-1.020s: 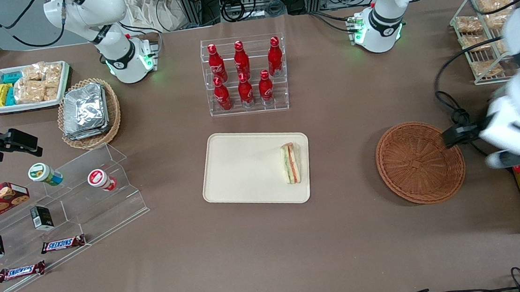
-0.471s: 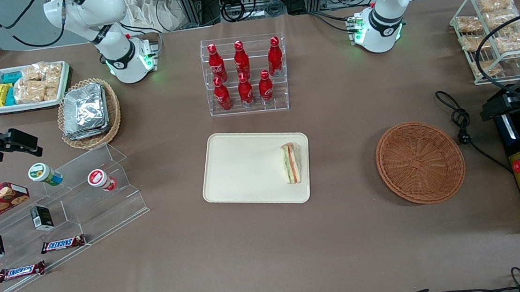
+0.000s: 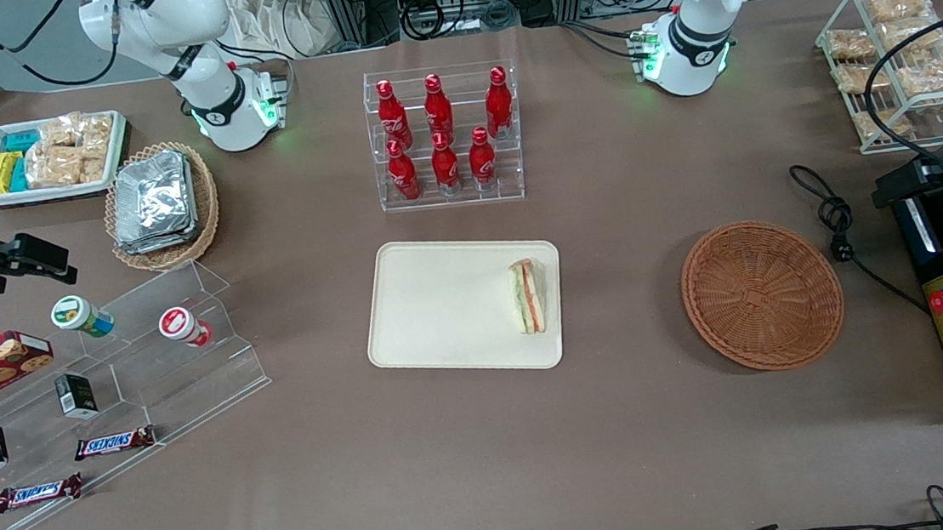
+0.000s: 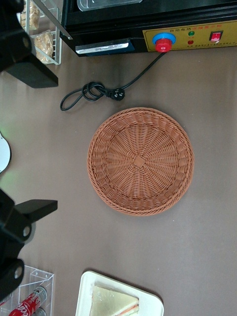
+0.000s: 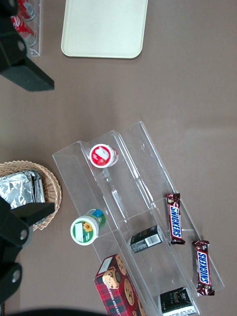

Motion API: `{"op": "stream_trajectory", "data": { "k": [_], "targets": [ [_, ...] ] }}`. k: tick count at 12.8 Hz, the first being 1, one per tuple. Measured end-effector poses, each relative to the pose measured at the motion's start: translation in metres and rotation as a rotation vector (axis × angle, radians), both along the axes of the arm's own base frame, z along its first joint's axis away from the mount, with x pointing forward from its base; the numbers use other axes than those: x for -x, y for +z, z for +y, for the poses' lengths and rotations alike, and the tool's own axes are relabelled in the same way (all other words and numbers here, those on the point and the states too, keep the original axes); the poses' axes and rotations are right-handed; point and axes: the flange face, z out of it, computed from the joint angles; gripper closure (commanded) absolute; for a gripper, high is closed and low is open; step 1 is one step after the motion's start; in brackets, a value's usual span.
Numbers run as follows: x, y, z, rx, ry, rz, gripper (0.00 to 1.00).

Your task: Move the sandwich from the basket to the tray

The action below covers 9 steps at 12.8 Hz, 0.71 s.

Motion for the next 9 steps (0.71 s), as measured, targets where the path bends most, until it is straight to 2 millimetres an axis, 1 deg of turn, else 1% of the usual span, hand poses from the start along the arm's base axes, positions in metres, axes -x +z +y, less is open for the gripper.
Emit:
{"op": "stream_trajectory", "data": {
  "k": [2, 4, 6, 9],
  "targets": [
    [0.003, 0.002, -0.002, -0.003, -0.002, 0.001, 0.00],
    [0.013, 0.002, -0.006, -0.009, -0.008, 0.003, 0.00],
    [0.029, -0.004, -0.008, -0.012, -0.036, -0.010, 0.00],
    [0.054, -0.010, -0.004, -0.020, -0.039, -0.009, 0.00]
  ]
}}
